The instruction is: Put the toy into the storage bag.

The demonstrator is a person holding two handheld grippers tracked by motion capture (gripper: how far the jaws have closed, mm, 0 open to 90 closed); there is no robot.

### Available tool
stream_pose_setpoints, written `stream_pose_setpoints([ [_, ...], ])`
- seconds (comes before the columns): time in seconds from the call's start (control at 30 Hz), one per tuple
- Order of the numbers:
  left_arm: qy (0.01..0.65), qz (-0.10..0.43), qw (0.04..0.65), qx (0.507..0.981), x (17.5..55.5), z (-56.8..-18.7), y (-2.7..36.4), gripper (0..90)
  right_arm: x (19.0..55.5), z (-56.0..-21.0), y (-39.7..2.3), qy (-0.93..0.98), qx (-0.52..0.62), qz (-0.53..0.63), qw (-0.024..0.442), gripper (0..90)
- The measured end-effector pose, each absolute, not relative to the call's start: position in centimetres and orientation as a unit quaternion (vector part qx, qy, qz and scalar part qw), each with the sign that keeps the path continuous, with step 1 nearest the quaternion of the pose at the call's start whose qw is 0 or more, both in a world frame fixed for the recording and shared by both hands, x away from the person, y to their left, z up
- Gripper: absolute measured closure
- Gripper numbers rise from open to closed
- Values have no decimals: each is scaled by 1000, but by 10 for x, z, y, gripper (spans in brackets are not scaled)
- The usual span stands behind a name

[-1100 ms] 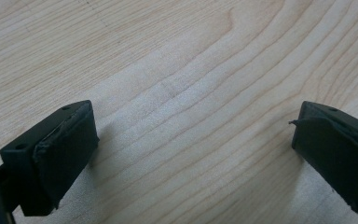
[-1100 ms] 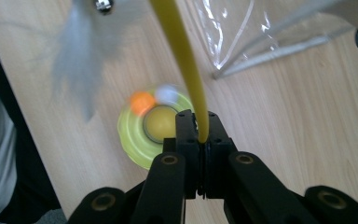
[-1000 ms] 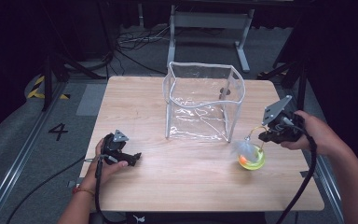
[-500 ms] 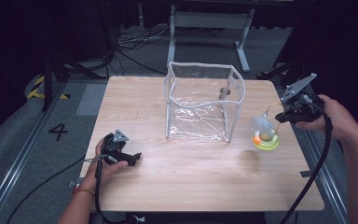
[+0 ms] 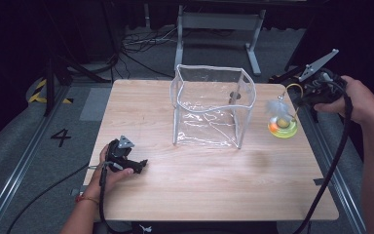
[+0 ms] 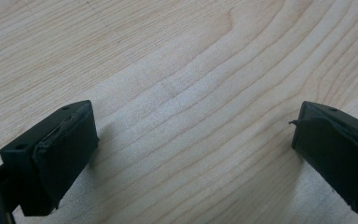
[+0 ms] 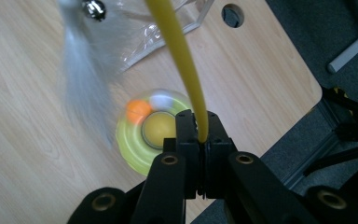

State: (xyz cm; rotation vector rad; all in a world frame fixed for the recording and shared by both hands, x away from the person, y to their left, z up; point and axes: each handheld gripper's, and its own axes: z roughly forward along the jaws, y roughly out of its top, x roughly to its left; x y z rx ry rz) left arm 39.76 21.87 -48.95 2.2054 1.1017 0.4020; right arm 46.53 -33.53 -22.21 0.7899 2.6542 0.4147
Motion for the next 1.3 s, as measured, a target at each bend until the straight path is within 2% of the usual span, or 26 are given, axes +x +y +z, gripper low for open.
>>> stream_pose_setpoints([
  [0.5, 418, 153, 316, 838, 398, -490, 219, 5, 496, -184, -317, 927, 282, 161, 186, 885],
  [0.97, 419, 152, 316, 838, 398, -489, 219, 5, 503, -141, -302, 915, 286, 186, 216, 886],
  [1.3, 419, 152, 316, 838, 398, -489, 219, 5, 508, -128, -293, 912, 285, 197, 217, 886],
])
